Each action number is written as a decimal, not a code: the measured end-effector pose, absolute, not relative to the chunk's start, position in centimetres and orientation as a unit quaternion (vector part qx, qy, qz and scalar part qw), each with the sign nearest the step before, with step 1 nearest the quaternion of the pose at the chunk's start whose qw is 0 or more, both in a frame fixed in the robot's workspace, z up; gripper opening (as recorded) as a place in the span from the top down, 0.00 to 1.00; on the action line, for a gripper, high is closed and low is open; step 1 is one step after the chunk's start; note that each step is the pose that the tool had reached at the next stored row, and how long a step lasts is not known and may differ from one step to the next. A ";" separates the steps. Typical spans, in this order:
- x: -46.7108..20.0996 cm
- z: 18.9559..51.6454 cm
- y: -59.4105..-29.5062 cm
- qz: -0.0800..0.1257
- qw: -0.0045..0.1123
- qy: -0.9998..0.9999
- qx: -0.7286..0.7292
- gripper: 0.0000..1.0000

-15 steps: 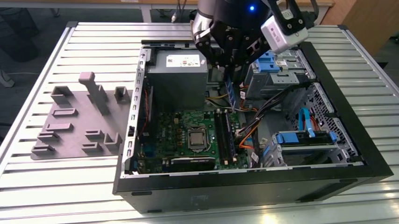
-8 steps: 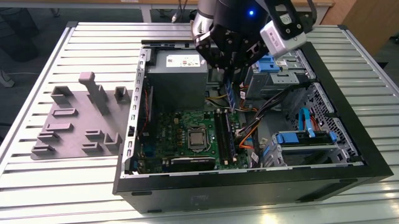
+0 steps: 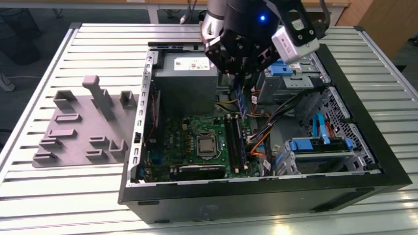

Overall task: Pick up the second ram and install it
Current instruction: 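Insert the second ram into the second slot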

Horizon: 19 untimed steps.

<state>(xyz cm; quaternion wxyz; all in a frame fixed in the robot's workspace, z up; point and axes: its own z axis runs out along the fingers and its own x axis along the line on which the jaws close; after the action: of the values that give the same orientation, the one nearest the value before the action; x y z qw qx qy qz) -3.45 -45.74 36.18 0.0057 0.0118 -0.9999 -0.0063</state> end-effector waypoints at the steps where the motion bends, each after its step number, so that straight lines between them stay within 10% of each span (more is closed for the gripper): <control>1: -3.4 36.1 -45.7 -0.006 0.006 -1.000 0.012 0.86; 19: -3.4 35.2 -45.7 -0.007 0.006 -1.000 0.012 0.86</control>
<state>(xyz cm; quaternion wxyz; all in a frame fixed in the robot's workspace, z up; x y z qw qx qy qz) -3.42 -45.74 35.19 0.0064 0.0118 -0.9999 -0.0067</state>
